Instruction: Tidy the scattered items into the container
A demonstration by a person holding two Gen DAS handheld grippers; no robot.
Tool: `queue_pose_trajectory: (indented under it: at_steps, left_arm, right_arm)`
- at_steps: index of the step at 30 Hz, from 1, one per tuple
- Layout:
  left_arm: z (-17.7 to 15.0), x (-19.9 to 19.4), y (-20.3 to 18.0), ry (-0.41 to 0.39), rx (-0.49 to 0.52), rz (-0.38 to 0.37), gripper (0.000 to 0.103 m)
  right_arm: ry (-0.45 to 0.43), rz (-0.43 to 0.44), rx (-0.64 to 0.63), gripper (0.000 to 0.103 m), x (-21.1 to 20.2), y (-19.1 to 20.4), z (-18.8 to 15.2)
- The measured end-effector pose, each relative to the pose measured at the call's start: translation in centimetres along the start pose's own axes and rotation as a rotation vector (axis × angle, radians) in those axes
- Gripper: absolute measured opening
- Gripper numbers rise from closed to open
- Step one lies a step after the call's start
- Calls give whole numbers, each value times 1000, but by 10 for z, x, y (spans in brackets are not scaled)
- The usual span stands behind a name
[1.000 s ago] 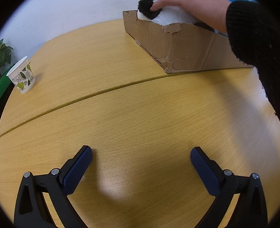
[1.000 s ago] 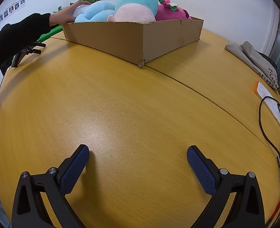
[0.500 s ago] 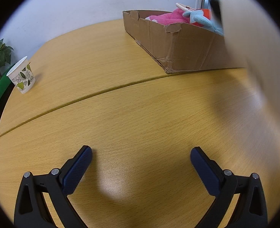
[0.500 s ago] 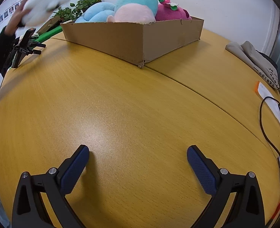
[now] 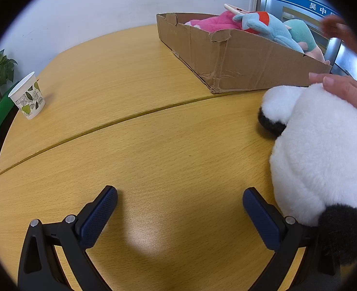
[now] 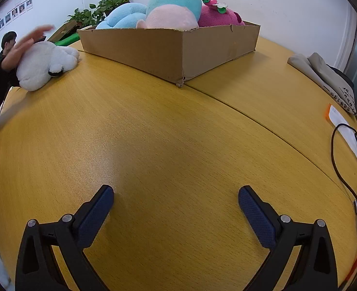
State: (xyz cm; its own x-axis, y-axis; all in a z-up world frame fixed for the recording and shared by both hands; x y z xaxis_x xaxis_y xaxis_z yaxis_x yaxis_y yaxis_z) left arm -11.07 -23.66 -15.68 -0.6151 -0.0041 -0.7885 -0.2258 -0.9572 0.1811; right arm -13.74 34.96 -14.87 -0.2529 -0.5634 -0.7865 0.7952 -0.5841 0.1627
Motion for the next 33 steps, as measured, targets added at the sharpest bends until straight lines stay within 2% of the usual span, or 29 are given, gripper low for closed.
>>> queue_pose_trajectory:
  at_steps: [33]
  left_arm:
    - [1,0,1,-3,10,-6,103]
  right_arm:
    - [1,2,-2,103,-1,0,-2]
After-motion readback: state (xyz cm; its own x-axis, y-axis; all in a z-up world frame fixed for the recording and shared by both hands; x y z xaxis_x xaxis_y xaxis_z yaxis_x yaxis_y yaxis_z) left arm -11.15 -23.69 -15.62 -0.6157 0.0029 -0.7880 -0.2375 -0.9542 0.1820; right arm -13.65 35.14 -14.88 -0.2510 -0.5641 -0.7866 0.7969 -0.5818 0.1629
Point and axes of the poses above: each gripper's, at about its wrist camera, not at the fingertips, and x roughly the way its jaws point, y to its left, z to its top, the point moved 10 cm from there along x, roughly the way its jaws point, and after that the axes turned 13 degrees about z, right-handed, at the moved point
